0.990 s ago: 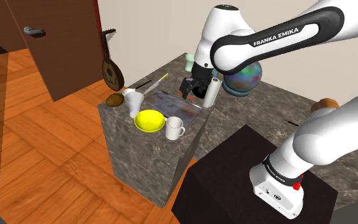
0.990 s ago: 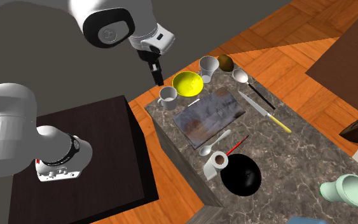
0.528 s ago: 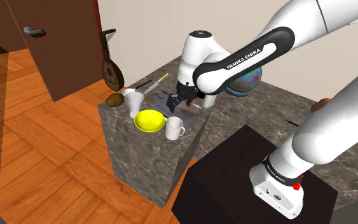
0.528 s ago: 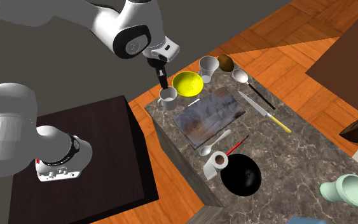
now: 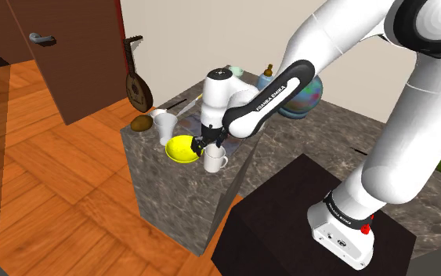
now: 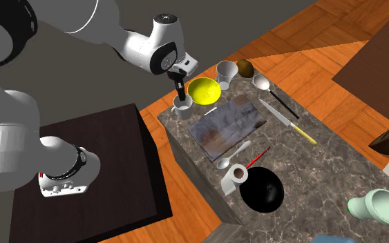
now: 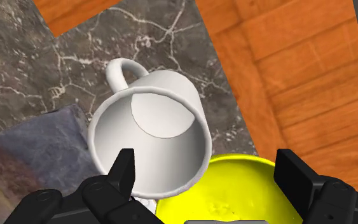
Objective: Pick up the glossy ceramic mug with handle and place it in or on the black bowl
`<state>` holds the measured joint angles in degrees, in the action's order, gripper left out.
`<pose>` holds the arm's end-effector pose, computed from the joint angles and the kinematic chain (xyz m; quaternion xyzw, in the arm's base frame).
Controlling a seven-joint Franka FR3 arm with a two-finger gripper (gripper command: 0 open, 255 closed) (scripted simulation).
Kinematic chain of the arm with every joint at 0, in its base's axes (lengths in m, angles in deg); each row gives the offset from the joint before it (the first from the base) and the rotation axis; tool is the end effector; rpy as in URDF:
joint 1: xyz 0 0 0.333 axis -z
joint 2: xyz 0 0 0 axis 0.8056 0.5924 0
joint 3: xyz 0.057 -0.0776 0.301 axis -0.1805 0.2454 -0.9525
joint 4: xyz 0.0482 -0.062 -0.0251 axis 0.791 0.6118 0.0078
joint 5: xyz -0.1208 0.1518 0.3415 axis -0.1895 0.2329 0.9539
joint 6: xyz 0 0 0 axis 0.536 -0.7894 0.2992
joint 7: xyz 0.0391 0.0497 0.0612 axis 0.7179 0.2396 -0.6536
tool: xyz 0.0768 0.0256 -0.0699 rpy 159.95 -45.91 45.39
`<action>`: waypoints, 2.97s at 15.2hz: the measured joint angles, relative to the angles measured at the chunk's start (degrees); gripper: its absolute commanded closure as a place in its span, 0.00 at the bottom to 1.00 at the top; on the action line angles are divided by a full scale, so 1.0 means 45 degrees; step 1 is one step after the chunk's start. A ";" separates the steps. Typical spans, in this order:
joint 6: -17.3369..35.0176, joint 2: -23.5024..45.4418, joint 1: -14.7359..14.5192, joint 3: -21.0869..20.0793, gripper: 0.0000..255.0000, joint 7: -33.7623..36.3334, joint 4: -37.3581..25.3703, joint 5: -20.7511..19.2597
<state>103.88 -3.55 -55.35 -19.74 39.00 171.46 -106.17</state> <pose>0.4610 0.2066 0.2256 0.9982 -0.0430 0.0258 0.0336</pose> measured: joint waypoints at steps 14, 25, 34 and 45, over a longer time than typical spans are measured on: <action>0.1097 0.1731 -0.0612 0.0897 0.00 0.1167 -0.0432 -0.1507; 0.1096 0.1731 -0.0613 0.0896 1.00 0.1167 -0.0430 -0.1508; 0.0059 0.0369 -0.0075 0.0116 1.00 0.0217 -0.0223 -0.0283; -0.1497 -0.1420 0.0371 -0.0553 1.00 -0.1106 -0.0235 0.1396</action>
<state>97.14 -9.94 -53.68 -22.23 34.03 170.40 -99.89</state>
